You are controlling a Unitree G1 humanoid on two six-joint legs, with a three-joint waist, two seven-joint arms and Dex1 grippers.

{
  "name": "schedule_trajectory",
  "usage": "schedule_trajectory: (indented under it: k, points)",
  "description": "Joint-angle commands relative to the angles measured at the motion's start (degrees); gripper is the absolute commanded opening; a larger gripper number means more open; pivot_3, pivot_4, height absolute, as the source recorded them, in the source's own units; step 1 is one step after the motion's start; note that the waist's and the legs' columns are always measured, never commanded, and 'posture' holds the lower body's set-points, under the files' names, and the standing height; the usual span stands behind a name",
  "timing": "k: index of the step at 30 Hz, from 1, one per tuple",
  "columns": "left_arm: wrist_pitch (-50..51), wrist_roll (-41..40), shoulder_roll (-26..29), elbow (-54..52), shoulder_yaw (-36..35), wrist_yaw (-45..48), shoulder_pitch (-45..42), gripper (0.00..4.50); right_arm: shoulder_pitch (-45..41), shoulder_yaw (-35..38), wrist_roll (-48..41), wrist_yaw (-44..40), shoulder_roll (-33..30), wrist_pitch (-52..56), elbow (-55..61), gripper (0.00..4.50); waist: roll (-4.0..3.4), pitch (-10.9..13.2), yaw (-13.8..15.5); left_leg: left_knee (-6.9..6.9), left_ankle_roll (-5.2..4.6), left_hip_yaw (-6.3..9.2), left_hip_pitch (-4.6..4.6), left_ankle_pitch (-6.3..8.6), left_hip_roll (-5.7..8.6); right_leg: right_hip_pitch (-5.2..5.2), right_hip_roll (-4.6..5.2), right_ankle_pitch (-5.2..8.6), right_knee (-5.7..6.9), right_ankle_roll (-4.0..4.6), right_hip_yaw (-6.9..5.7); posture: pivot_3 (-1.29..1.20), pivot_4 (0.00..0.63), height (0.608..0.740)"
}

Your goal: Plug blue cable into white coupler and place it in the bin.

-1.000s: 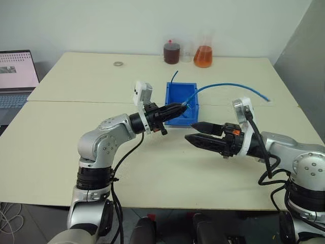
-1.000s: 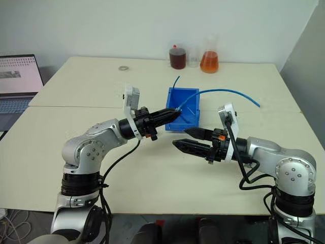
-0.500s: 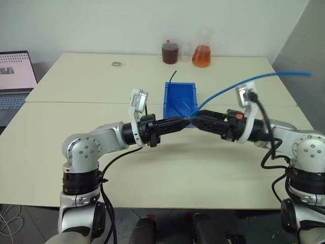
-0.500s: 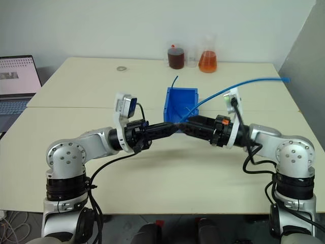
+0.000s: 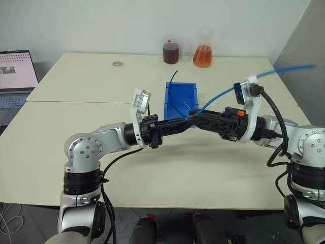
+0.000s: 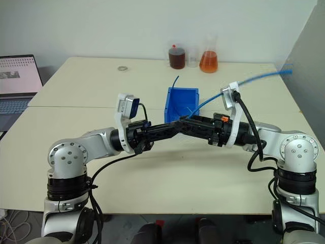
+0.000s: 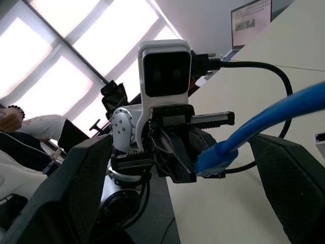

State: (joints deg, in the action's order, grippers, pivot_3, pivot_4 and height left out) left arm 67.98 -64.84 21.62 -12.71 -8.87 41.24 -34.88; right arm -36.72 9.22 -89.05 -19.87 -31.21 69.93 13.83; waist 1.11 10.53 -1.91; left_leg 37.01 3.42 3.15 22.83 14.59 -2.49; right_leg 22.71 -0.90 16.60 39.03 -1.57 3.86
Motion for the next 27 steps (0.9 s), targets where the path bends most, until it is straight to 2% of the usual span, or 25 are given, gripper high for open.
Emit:
schedule_trajectory:
  k: [1,4,10,20,21,26,27]
  points:
    - [-1.26,-1.42,0.01,-1.06,0.04,-0.01,-1.07,0.24,-0.43,0.5,-1.81,1.18,0.27,-2.12,0.27,4.5,0.0,0.0,0.0,0.0,0.0,0.0,0.0,0.0,0.0,0.01,0.0,0.0,0.0,0.0,0.01,0.0,0.15,0.74]
    - [-1.3,-1.49,0.13,-1.22,-0.05,-0.15,-0.72,0.24,-1.07,1.29,-2.87,2.53,0.27,-3.02,-1.44,4.03,0.0,0.0,0.0,0.0,0.0,-0.01,0.01,0.0,0.0,0.02,0.0,0.0,0.01,0.0,0.01,0.0,0.15,0.74]
    - [-1.7,-1.11,0.41,-0.68,0.04,0.05,-0.87,0.24,-1.22,1.42,-5.19,4.15,-0.2,-3.56,-2.59,2.65,0.0,0.0,0.0,0.0,0.0,-0.04,0.07,0.0,-0.01,0.11,0.0,0.0,0.01,0.0,0.04,0.0,0.15,0.74]
    - [-2.26,-1.12,0.69,-0.15,0.3,0.04,-1.47,0.24,0.25,0.45,-7.15,2.33,-2.43,-2.66,-0.15,0.29,0.0,0.0,0.0,-0.01,0.0,-0.09,0.11,0.0,0.0,0.18,0.0,0.0,0.02,0.0,0.08,0.0,0.15,0.74]
    - [-2.36,-1.06,0.69,-0.14,0.33,0.08,-1.45,0.24,0.43,0.38,-7.11,2.12,-2.62,-2.56,-0.08,0.14,0.0,0.0,0.0,-0.02,0.0,-0.1,0.11,0.0,0.0,0.2,-0.01,0.0,0.02,0.0,0.09,0.0,0.15,0.74]
    - [-3.19,-0.41,0.81,-0.32,0.52,0.6,-1.21,0.24,0.42,-0.03,-5.54,1.6,-3.15,-2.7,-0.12,0.12,0.0,0.0,0.01,-0.02,0.0,-0.11,0.13,0.0,0.0,0.21,-0.01,0.0,0.02,0.0,0.1,0.0,0.15,0.74]
    - [-3.98,0.21,0.76,-0.44,0.42,0.45,-1.07,0.59,0.32,-0.11,-5.32,1.59,-3.15,-2.8,-0.2,0.12,0.0,0.0,0.0,-0.02,0.0,-0.12,0.13,0.0,0.0,0.21,-0.01,0.0,0.02,0.0,0.1,0.0,0.15,0.74]
